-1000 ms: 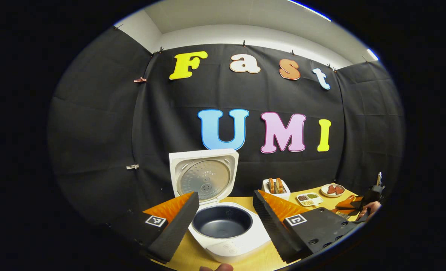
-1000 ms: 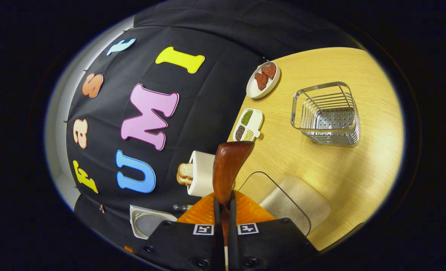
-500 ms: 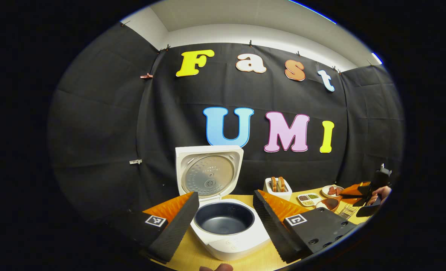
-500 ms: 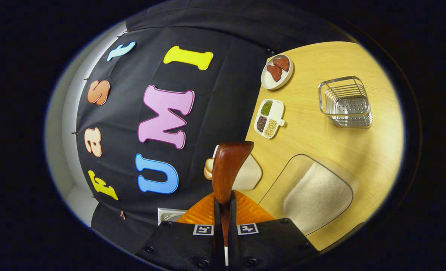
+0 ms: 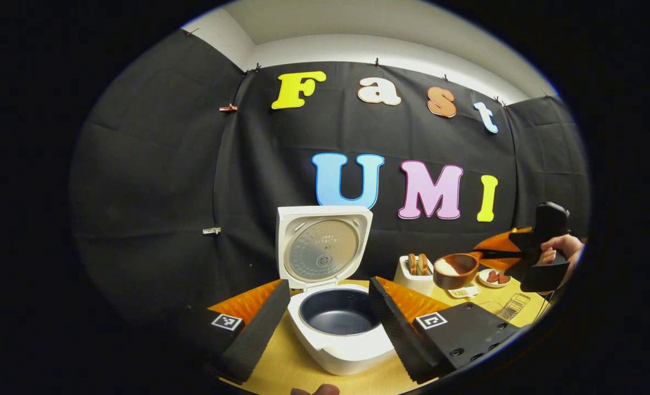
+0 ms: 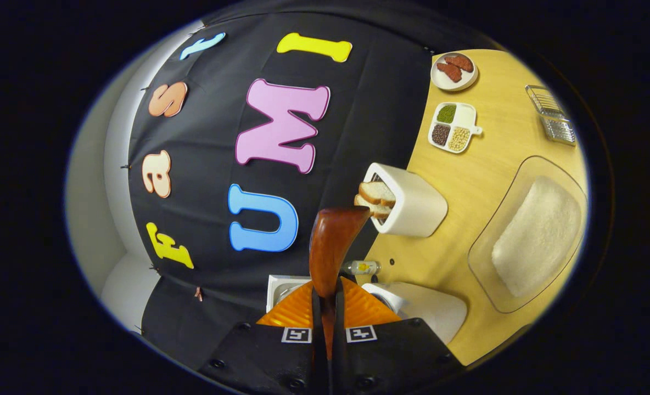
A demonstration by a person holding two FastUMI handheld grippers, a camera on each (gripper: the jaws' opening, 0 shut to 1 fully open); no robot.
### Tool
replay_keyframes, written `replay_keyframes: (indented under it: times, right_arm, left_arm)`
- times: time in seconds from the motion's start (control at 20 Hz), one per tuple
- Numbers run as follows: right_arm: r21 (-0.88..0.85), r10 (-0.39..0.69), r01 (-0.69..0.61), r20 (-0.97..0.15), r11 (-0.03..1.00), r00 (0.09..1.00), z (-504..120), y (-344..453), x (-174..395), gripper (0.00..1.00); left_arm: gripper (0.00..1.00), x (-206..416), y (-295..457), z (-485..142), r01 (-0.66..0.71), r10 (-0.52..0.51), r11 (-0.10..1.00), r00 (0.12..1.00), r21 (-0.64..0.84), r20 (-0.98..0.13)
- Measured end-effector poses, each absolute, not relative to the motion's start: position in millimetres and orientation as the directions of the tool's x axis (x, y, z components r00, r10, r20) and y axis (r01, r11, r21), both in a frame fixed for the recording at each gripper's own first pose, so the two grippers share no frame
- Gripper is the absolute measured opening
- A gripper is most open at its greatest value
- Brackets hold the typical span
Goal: Close the left gripper, press the button to open the rice cooker; take a wooden spoon from the chopstick holder with the right hand, scoop a spoonful of rice and pour it into the rice cooker, then put the wooden spoon back into the chopstick holder.
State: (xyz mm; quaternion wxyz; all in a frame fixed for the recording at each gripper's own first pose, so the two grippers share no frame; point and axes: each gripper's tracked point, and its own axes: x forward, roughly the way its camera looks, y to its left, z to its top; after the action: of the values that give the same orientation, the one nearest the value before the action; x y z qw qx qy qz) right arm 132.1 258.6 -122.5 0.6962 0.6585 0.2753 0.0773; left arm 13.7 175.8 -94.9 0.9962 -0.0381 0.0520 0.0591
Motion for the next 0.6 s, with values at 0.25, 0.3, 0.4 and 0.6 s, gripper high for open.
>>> replay_keyframes:
  times: [0.25,0.3,0.4,0.6]
  right_arm:
    - [0.963,0.496,0.216,-0.269,0.163,0.825,-117,323,151,0.08]
    - [0.96,0.495,0.208,-0.275,0.188,0.824,-120,334,154,0.08]
    - [0.95,0.496,0.194,-0.295,0.245,0.817,-129,357,161,0.08]
    - [0.918,0.498,0.146,-0.328,0.37,0.802,-152,397,173,0.08]
  left_arm:
    - [0.99,9,193,-99,-0.144,0.136,0.987,0.984,-0.071,-0.113]
    - [0.99,9,196,-100,-0.148,0.139,0.986,0.984,-0.072,-0.113]
    - [0.99,8,201,-101,-0.155,0.146,0.985,0.983,-0.076,-0.114]
    - [0.99,9,213,-106,-0.166,0.156,0.983,0.98,-0.076,-0.119]
